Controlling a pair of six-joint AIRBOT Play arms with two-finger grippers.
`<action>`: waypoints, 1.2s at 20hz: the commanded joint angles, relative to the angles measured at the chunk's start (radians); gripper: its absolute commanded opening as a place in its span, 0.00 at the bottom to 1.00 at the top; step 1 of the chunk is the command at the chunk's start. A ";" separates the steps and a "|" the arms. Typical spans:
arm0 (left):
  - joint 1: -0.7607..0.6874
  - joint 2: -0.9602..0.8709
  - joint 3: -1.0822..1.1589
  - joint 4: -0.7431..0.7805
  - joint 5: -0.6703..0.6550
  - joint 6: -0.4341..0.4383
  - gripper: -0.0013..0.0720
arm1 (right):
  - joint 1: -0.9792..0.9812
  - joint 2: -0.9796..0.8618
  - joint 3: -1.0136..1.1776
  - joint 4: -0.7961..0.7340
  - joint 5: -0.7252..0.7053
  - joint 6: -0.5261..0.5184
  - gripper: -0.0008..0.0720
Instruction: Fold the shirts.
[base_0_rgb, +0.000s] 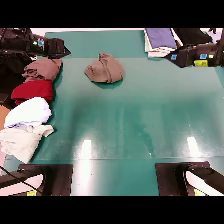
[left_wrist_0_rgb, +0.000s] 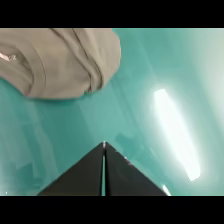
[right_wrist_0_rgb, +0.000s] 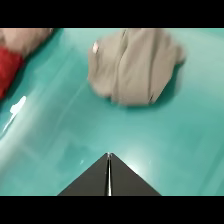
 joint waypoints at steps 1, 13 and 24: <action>0.000 0.000 0.000 -0.021 0.097 -0.024 0.05 | 0.000 0.000 0.001 0.002 -0.125 -0.018 0.03; -0.161 -0.383 -0.001 -0.137 0.373 0.054 0.93 | 0.002 0.001 0.001 0.009 -0.130 -0.018 0.03; -0.247 -0.658 0.003 -0.203 0.560 0.094 0.93 | 0.002 -0.002 0.000 0.009 -0.078 -0.018 0.03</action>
